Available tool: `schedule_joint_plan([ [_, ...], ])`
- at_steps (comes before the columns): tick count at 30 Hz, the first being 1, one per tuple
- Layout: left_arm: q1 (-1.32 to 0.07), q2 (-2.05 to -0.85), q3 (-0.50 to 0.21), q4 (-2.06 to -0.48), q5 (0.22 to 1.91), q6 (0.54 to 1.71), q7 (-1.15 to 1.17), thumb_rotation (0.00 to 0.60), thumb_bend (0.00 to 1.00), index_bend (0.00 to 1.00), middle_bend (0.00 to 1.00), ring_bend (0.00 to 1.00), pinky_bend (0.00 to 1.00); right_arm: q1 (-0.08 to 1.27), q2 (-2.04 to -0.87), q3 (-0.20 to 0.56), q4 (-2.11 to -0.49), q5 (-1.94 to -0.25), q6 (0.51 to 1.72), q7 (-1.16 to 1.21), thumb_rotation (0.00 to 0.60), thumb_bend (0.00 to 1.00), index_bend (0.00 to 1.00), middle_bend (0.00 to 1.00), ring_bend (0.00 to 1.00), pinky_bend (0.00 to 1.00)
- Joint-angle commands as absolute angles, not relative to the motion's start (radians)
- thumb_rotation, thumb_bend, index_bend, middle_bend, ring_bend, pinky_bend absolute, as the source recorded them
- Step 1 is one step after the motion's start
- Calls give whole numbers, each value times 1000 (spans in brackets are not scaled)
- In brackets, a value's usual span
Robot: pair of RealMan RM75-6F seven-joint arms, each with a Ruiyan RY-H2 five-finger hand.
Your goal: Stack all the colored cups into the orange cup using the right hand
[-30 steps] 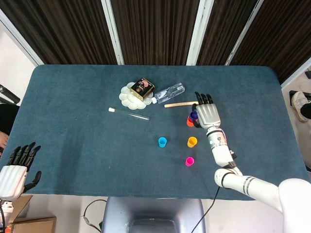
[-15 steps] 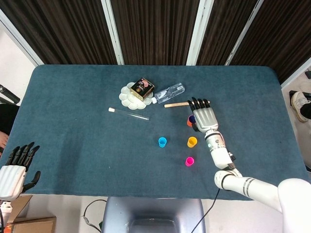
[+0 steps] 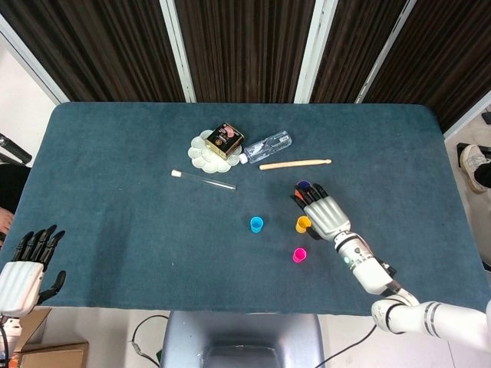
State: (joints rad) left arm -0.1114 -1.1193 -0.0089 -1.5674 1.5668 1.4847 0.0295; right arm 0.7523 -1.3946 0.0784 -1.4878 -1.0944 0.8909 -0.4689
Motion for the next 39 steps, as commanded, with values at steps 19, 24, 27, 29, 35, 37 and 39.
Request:
schedule_joint_plan([
  [19,-108,-1114,-8,-1565,1569,1490,14,600,422,0,0,0,58,751,-1516,84,-1363,-1072,907,-516,600,454,586,28,0,0],
  [24,-108,-1114,-9,-1564,1567,1490,15,600,422,0,0,0,59,746,-1511,113,-1379,-1060,943,-516,600,454,644,61,0,0],
  [27,-109,-1115,-9,-1565,1565,1487,17,600,422,0,0,0,59,746,-1506,160,-1392,-1054,986,-493,600,454,648,63,0,0],
  [29,-110,-1115,-9,-1566,1565,1485,21,600,422,0,0,0,59,752,-1512,210,-1389,-1048,1021,-463,600,453,647,65,0,0],
  [35,-112,-1118,-10,-1567,1561,1482,31,600,422,0,0,0,59,801,-1540,314,-1320,-953,1041,-499,600,454,646,76,0,0],
  [37,-112,-1118,-10,-1567,1560,1481,31,600,422,0,0,0,59,814,-1550,323,-1293,-912,1028,-529,600,454,646,77,0,0],
  [39,-112,-1118,-10,-1566,1558,1478,30,600,423,0,0,0,59,823,-1564,324,-1266,-877,1013,-552,600,453,646,77,0,0],
])
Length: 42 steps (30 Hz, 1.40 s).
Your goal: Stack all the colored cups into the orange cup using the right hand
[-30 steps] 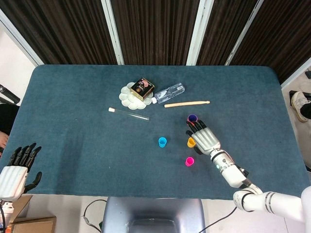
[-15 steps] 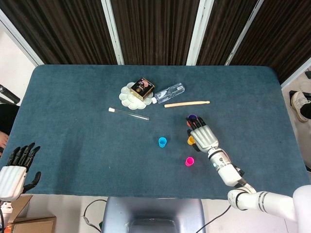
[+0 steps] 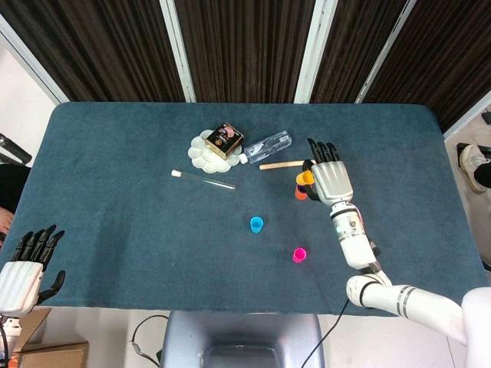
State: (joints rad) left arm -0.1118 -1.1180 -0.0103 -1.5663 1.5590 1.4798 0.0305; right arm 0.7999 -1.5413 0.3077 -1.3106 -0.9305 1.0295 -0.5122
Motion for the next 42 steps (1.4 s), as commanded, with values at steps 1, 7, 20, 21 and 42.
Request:
schedule_joint_plan([
  [1,-113,-1117,-10,-1566,1557,1476,30,600,423,0,0,0,59,826,-1572,322,-1251,-865,1005,-556,600,453,646,77,0,0],
  [7,-115,-1117,-11,-1568,1554,1471,32,600,422,0,0,0,59,838,-1617,305,-1175,-851,965,-540,600,454,646,77,0,0],
  [20,-117,-1111,-13,-1569,1546,1465,21,600,423,0,0,0,59,856,-1664,282,-1119,-822,934,-582,600,454,545,72,0,0],
  [21,-116,-1111,-12,-1569,1547,1466,20,600,423,0,0,0,59,856,-1661,281,-1123,-810,930,-595,600,453,508,65,0,0],
  [42,-116,-1112,-9,-1572,1555,1470,24,600,422,0,0,0,59,835,-1587,177,-1451,-979,911,-544,600,454,315,0,0,0],
])
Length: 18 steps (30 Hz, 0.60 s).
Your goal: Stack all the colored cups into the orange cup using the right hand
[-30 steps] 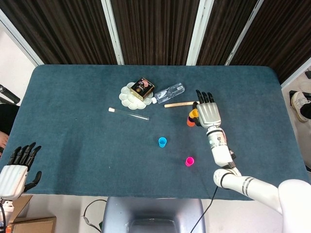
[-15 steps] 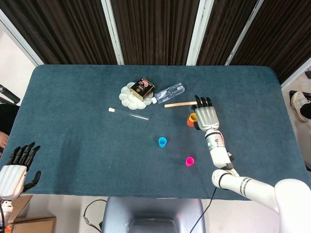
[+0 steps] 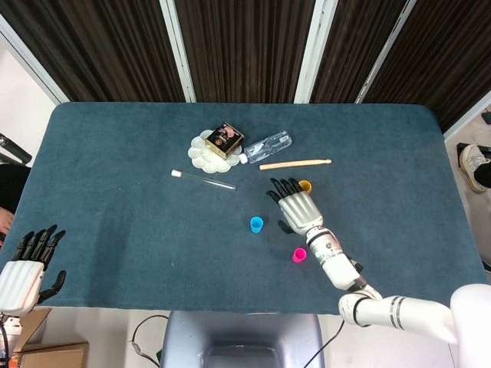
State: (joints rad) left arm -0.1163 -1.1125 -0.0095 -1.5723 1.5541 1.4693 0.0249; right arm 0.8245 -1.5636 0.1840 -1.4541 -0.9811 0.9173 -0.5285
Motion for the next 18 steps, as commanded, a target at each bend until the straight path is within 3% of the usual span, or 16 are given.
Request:
schedule_joint_plan([
  [1,-115,-1111,-9,-1572,1555,1471,22,600,422,0,0,0,59,839,-1599,177,-1444,-975,909,-549,600,454,320,0,0,0],
  [18,-111,-1103,-10,-1566,1555,1479,0,600,423,0,0,0,59,898,-1755,195,-1280,-923,871,-539,600,454,482,0,0,0],
])
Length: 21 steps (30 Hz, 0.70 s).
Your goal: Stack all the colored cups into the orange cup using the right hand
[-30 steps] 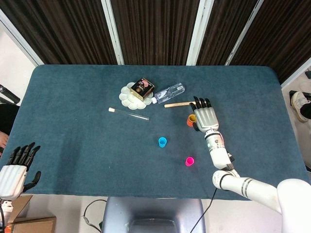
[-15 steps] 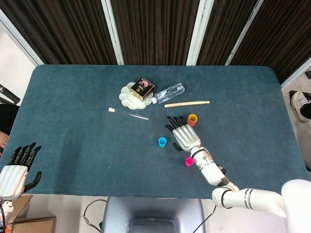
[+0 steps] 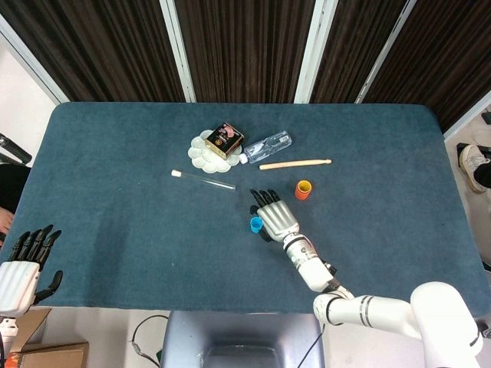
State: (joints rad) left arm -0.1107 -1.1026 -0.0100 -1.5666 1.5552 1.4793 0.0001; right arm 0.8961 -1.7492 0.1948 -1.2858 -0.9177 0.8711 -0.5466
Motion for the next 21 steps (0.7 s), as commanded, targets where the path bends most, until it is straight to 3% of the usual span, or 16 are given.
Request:
schedule_joint_plan([
  [1,-111,-1103,-10,-1566,1555,1478,0,600,423,0,0,0,59,898,-1758,195,-1276,-927,871,-533,600,454,497,0,0,0],
  [11,-112,-1103,-11,-1566,1554,1477,-2,600,423,0,0,0,60,894,-1773,200,-1257,-937,893,-522,600,472,650,53,0,0],
  [21,-113,-1105,-10,-1567,1554,1475,6,600,422,0,0,0,59,858,-1709,305,-1276,-984,1063,-465,600,473,649,57,0,0],
])
